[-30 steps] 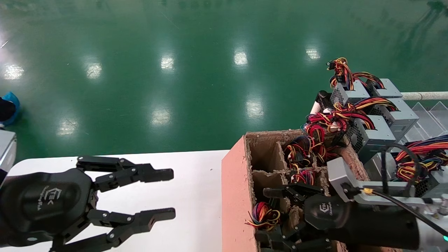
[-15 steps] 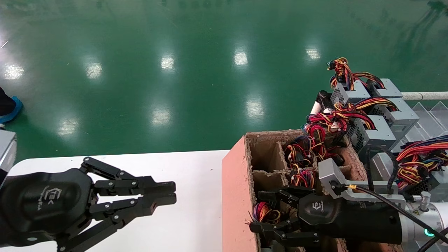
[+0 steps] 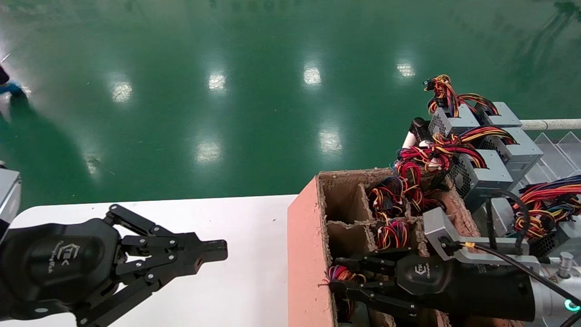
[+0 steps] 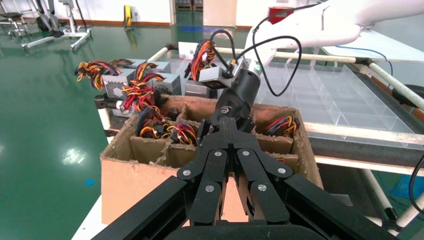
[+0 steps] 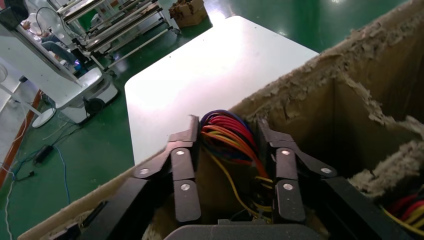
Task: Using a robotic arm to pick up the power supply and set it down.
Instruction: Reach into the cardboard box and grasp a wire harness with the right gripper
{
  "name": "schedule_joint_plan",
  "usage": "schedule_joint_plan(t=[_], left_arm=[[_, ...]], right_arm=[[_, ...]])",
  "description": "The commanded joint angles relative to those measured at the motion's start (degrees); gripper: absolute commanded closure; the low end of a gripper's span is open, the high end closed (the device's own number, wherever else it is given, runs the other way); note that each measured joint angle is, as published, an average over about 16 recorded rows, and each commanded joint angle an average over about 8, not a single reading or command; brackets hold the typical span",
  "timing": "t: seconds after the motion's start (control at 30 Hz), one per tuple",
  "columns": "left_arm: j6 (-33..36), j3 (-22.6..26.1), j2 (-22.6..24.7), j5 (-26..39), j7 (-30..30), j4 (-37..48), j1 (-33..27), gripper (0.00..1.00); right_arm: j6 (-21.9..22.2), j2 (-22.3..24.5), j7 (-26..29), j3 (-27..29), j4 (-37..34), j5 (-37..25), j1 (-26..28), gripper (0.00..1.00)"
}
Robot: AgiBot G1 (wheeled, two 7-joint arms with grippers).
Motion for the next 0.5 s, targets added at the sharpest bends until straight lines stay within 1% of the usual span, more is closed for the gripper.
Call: schedule_joint_plan(t=[0.03, 0.5], left_arm=[[0.00, 0.00, 0.00, 0.00, 0.00, 0.00, 0.00, 1.00], [-0.01, 0.01, -0.01, -0.01, 0.01, 0.00, 0.00, 1.00]], right_arm=[[0.01, 0.41, -0.18, -0.82, -0.19, 0.76, -0.14, 1.00], [0.19, 2.32, -1.31, -5.19, 0.14, 4.96, 0.57, 1.00]])
